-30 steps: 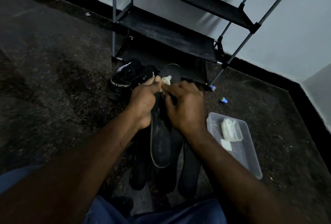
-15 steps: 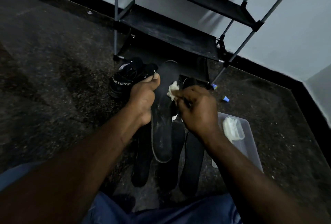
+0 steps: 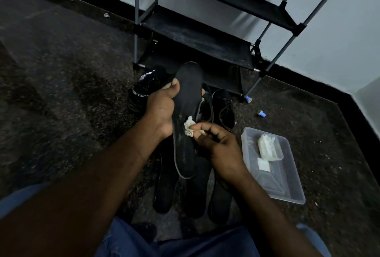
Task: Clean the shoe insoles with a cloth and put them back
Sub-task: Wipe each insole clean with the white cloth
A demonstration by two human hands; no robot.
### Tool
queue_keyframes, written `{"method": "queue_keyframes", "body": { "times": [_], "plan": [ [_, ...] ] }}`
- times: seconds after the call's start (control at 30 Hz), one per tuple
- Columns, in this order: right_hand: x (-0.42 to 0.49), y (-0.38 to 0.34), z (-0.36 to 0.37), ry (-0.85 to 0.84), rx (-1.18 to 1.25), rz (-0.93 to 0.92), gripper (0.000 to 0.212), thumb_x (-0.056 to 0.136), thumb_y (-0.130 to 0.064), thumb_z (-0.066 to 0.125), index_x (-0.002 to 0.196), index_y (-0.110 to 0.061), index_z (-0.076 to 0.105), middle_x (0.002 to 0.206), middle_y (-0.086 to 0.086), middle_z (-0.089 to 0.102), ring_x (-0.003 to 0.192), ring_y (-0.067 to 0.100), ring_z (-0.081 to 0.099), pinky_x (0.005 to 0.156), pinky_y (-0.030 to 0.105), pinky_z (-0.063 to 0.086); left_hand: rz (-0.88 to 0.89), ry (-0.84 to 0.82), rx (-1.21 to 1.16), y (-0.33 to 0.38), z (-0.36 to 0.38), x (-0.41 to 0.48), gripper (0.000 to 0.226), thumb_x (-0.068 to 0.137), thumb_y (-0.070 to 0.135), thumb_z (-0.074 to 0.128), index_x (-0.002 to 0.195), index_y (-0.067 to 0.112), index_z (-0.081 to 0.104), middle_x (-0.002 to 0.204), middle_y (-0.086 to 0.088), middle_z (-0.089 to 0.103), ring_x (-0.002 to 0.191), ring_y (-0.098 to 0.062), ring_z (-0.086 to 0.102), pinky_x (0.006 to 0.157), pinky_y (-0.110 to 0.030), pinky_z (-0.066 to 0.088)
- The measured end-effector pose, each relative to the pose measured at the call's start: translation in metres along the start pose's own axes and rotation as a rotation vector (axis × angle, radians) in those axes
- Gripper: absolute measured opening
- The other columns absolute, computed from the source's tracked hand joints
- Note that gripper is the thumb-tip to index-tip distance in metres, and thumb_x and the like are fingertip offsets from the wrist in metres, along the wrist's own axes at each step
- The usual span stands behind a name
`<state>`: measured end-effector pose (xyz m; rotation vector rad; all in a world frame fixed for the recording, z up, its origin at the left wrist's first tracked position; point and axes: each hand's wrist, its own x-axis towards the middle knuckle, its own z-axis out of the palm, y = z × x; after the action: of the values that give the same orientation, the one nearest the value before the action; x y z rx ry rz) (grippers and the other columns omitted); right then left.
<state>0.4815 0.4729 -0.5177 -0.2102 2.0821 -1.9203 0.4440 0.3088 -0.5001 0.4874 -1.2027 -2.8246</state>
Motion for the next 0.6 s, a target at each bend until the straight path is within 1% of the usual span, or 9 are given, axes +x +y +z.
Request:
{"method": "queue_keyframes", "body": {
  "times": [0.07, 0.13, 0.2, 0.23, 0.3, 0.33, 0.4, 0.5, 0.6],
  "plan": [
    [-0.003, -0.002, 0.005, 0.038, 0.126, 0.015, 0.016, 0.097, 0.0, 0.064, 0.101, -0.011, 0.075, 0.082, -0.002, 0.075, 0.076, 0.007, 0.066, 0.075, 0.027, 0.053, 0.005, -0.033, -0.022, 0.003, -0.001, 0.001, 0.045, 0.111, 0.032, 0.038, 0.138, 0.002, 0.058, 0.126, -0.028, 0.068, 0.114, -0.038, 0.069, 0.097, -0.047, 0.058],
    [-0.002, -0.005, 0.01, 0.099, 0.184, 0.001, 0.018, 0.097, 0.001, 0.064, 0.102, -0.011, 0.076, 0.089, 0.002, 0.077, 0.083, 0.009, 0.069, 0.079, 0.025, 0.055, -0.022, -0.083, -0.018, 0.005, 0.001, -0.002, 0.05, 0.11, 0.038, 0.04, 0.141, 0.004, 0.056, 0.129, -0.027, 0.066, 0.116, -0.04, 0.068, 0.102, -0.049, 0.055],
    [0.003, -0.007, 0.013, 0.17, 0.217, -0.024, 0.02, 0.096, 0.0, 0.065, 0.101, -0.016, 0.077, 0.097, 0.007, 0.079, 0.092, 0.015, 0.071, 0.087, 0.035, 0.056, -0.114, -0.179, 0.029, 0.002, 0.004, -0.007, 0.059, 0.107, 0.049, 0.041, 0.143, 0.005, 0.057, 0.132, -0.021, 0.066, 0.116, -0.039, 0.067, 0.101, -0.046, 0.053],
    [0.006, -0.009, 0.013, 0.211, 0.212, -0.047, 0.02, 0.096, -0.001, 0.066, 0.101, -0.017, 0.077, 0.101, 0.009, 0.079, 0.096, 0.02, 0.072, 0.093, 0.043, 0.057, -0.166, -0.222, 0.047, -0.001, 0.006, -0.009, 0.063, 0.106, 0.054, 0.04, 0.142, 0.006, 0.058, 0.136, -0.018, 0.065, 0.122, -0.039, 0.064, 0.106, -0.046, 0.05],
    [0.01, -0.01, 0.012, 0.295, 0.11, -0.116, 0.019, 0.095, -0.004, 0.069, 0.104, -0.018, 0.076, 0.105, 0.007, 0.079, 0.102, 0.025, 0.073, 0.1, 0.055, 0.055, -0.262, -0.296, 0.034, -0.009, 0.009, -0.013, 0.071, 0.104, 0.062, 0.038, 0.141, 0.006, 0.061, 0.144, -0.011, 0.06, 0.13, -0.034, 0.056, 0.115, -0.045, 0.042],
    [0.01, -0.012, 0.011, 0.323, 0.035, -0.148, 0.018, 0.095, -0.006, 0.07, 0.106, -0.019, 0.076, 0.104, 0.005, 0.079, 0.103, 0.024, 0.074, 0.099, 0.056, 0.055, -0.291, -0.324, 0.017, -0.01, 0.01, -0.014, 0.075, 0.103, 0.064, 0.036, 0.141, 0.004, 0.06, 0.143, -0.01, 0.061, 0.128, -0.032, 0.056, 0.116, -0.043, 0.042],
    [0.009, -0.017, 0.007, 0.325, -0.13, -0.2, 0.016, 0.095, -0.011, 0.072, 0.107, -0.022, 0.074, 0.101, -0.003, 0.079, 0.097, 0.017, 0.075, 0.093, 0.054, 0.058, -0.287, -0.353, -0.008, -0.01, 0.009, -0.013, 0.077, 0.104, 0.064, 0.032, 0.146, 0.004, 0.055, 0.135, -0.013, 0.066, 0.117, -0.029, 0.062, 0.106, -0.04, 0.05],
    [0.009, -0.023, -0.002, 0.318, -0.46, -0.319, 0.011, 0.092, -0.023, 0.073, 0.101, -0.028, 0.076, 0.097, -0.014, 0.077, 0.091, 0.006, 0.073, 0.086, 0.045, 0.059, -0.24, -0.382, -0.041, -0.004, 0.005, -0.012, 0.072, 0.106, 0.062, 0.029, 0.148, 0.009, 0.054, 0.142, -0.018, 0.061, 0.106, -0.029, 0.063, 0.097, -0.042, 0.053],
    [0.017, -0.032, -0.01, 0.462, -0.635, -0.494, 0.011, 0.086, -0.023, 0.074, 0.093, -0.029, 0.078, 0.099, -0.014, 0.068, 0.096, 0.015, 0.068, 0.085, 0.045, 0.056, -0.197, -0.374, -0.043, -0.004, 0.004, -0.012, 0.066, 0.108, 0.056, 0.03, 0.148, 0.009, 0.052, 0.141, -0.019, 0.062, 0.114, -0.029, 0.066, 0.097, -0.04, 0.055]
  ]
}}
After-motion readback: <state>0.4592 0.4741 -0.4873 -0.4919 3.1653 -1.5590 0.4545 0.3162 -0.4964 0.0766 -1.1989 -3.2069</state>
